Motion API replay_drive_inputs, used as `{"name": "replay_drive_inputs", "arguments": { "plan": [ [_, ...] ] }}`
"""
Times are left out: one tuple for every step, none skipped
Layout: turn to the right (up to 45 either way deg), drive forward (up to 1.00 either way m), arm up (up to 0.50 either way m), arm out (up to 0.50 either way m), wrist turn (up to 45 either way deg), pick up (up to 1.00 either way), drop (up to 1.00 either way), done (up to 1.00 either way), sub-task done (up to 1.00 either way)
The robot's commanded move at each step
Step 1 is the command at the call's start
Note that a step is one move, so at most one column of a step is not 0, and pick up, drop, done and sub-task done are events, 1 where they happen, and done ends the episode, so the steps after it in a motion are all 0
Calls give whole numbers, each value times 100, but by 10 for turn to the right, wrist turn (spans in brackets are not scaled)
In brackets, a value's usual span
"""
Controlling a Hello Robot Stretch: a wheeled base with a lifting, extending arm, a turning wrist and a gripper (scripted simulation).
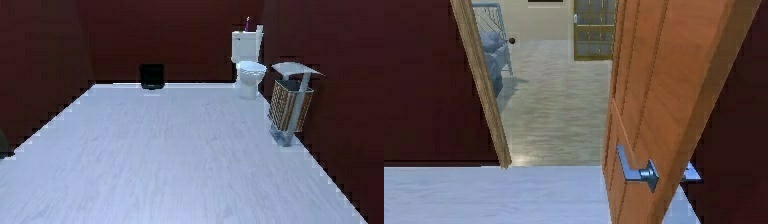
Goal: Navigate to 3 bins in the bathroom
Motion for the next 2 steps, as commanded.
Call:
{"name": "replay_drive_inputs", "arguments": {
  "plan": [
    [0, 100, 0, 0, 0, 0, 0, 0, 0],
    [0, 100, 0, 0, 0, 0, 0, 0, 0]
  ]
}}
